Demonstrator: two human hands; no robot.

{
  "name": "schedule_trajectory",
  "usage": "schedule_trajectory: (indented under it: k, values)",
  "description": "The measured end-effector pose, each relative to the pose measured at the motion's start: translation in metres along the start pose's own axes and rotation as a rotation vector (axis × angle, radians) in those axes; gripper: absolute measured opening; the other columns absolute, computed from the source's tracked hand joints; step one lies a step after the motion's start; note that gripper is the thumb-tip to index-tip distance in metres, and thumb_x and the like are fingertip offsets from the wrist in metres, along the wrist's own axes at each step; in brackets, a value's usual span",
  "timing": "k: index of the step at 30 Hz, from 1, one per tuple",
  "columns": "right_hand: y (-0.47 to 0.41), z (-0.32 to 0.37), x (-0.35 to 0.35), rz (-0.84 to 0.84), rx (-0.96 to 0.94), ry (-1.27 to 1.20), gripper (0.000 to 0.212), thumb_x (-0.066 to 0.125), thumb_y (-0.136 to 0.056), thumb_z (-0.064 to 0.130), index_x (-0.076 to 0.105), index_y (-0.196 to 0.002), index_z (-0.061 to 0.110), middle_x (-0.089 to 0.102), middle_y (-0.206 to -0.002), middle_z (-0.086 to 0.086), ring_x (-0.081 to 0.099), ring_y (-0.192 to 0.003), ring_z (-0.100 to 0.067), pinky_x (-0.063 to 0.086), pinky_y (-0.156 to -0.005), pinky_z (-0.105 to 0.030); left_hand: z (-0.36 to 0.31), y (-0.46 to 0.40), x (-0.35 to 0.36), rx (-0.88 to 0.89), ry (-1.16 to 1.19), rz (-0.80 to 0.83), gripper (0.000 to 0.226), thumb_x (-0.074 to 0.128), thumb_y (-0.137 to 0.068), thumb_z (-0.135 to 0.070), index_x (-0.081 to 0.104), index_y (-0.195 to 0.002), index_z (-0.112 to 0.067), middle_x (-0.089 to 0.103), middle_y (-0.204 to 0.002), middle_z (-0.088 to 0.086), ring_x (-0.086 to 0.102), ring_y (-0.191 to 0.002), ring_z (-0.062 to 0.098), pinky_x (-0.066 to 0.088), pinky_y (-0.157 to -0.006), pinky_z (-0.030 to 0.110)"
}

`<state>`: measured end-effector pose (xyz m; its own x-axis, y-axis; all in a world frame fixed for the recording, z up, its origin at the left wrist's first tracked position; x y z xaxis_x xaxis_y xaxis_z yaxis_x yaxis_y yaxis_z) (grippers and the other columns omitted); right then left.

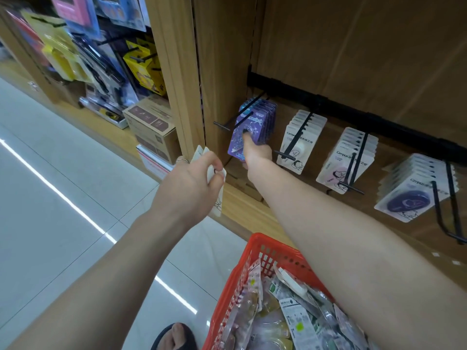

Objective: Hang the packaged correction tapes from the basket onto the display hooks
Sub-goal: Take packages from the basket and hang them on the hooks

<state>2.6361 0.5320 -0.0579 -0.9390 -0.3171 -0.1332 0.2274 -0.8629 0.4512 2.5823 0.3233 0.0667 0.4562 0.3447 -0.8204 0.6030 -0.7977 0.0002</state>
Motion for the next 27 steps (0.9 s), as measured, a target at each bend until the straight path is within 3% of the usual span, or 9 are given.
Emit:
schedule_trajectory:
  k: [5, 7, 9, 11, 13, 17, 21, 24, 27]
  values:
    - [0.022, -0.027, -0.018, 0.039, 0.072, 0.089, 0.076, 0.062, -0.096, 0.059, 0.04, -0.149, 0.01, 0.054, -0.146, -0.013, 0.056, -0.13, -0.036, 0.046, -0.11, -0.046, -0.01, -0.003, 0.014, -0.036, 0.145, 0.069, 0.02, 0.041, -0.108, -0.034, 0.06, -0.108, -0.04, 0.06, -0.108, 0.012, 0.067, -0.09, 0.027, 0.063, -0.074, 0.045]
    - [0.042, -0.043, -0.03, 0.117, 0.1, 0.016, 0.06, 0.057, -0.1, 0.056, 0.048, -0.137, 0.01, 0.066, -0.132, -0.013, 0.065, -0.119, -0.032, 0.051, -0.107, -0.048, -0.016, -0.003, 0.027, -0.029, 0.171, 0.126, 0.021, 0.041, -0.109, -0.034, 0.059, -0.107, -0.043, 0.061, -0.118, 0.008, 0.067, -0.087, 0.019, 0.06, -0.06, 0.029]
    - [0.07, -0.059, -0.044, 0.247, 0.162, -0.114, 0.052, 0.052, -0.103, 0.055, 0.062, -0.124, 0.008, 0.078, -0.109, -0.011, 0.074, -0.103, -0.027, 0.059, -0.092, -0.042, -0.023, 0.0, 0.044, -0.035, 0.225, 0.201, 0.019, 0.043, -0.11, -0.034, 0.06, -0.107, -0.042, 0.063, -0.121, 0.003, 0.069, -0.085, 0.014, 0.055, -0.051, 0.02]
    - [0.099, -0.07, -0.063, 0.357, 0.197, -0.212, 0.047, 0.054, -0.103, 0.054, 0.071, -0.116, 0.013, 0.08, -0.1, -0.008, 0.076, -0.094, -0.026, 0.061, -0.082, -0.039, -0.031, 0.007, 0.062, -0.055, 0.295, 0.28, 0.018, 0.046, -0.109, -0.032, 0.062, -0.106, -0.041, 0.068, -0.116, -0.001, 0.074, -0.084, 0.018, 0.064, -0.065, 0.036]
    - [0.121, -0.078, -0.086, 0.404, 0.189, -0.27, 0.036, 0.062, -0.102, 0.047, 0.074, -0.116, 0.017, 0.079, -0.101, -0.008, 0.075, -0.094, -0.027, 0.061, -0.088, -0.044, -0.042, 0.019, 0.083, -0.088, 0.391, 0.367, 0.022, 0.05, -0.108, -0.027, 0.063, -0.099, -0.042, 0.073, -0.107, 0.003, 0.077, -0.084, 0.026, 0.063, -0.079, 0.053]
    - [0.142, -0.089, -0.141, 0.386, 0.176, -0.319, 0.031, 0.068, -0.101, 0.033, 0.073, -0.125, 0.014, 0.078, -0.113, -0.012, 0.075, -0.102, -0.03, 0.061, -0.091, -0.044, -0.072, 0.049, 0.126, -0.119, 0.526, 0.523, 0.017, 0.057, -0.106, -0.023, 0.064, -0.1, -0.037, 0.074, -0.103, 0.018, 0.075, -0.089, 0.042, 0.058, -0.086, 0.062]
    - [0.15, -0.1, -0.185, 0.364, 0.165, -0.36, 0.031, 0.066, -0.102, 0.021, 0.07, -0.131, 0.009, 0.074, -0.125, -0.018, 0.072, -0.112, -0.034, 0.057, -0.1, -0.049, -0.094, 0.067, 0.155, -0.148, 0.687, 0.608, 0.034, 0.069, -0.099, -0.01, 0.051, -0.12, -0.031, 0.074, -0.091, 0.01, 0.075, -0.07, 0.027, 0.061, -0.056, 0.038]
    - [0.151, -0.106, -0.208, 0.341, 0.107, -0.356, 0.03, 0.064, -0.102, 0.012, 0.068, -0.132, 0.009, 0.076, -0.122, -0.015, 0.072, -0.113, -0.032, 0.057, -0.1, -0.051, -0.1, 0.074, 0.167, -0.163, 0.712, 0.627, 0.057, 0.078, -0.09, -0.002, 0.043, -0.127, -0.026, 0.079, -0.085, 0.002, 0.078, -0.076, 0.028, 0.061, -0.058, 0.035]
    - [0.154, -0.105, -0.223, 0.361, 0.029, -0.329, 0.028, 0.064, -0.102, 0.01, 0.069, -0.129, 0.013, 0.078, -0.12, -0.009, 0.076, -0.106, -0.026, 0.062, -0.085, -0.039, -0.103, 0.076, 0.171, -0.192, 0.73, 0.619, 0.057, 0.08, -0.089, -0.009, 0.043, -0.129, -0.025, 0.079, -0.096, 0.005, 0.079, -0.085, 0.029, 0.061, -0.063, 0.037]
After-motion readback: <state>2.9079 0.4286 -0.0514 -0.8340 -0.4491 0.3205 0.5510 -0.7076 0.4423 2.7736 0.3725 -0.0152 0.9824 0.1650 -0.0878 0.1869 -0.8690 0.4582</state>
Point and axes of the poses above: each hand's wrist, its own y-axis away from the middle knuckle, its own x-axis out of the palm, z = x × y, the point moved 10 cm from there along -y, towards the middle knuckle
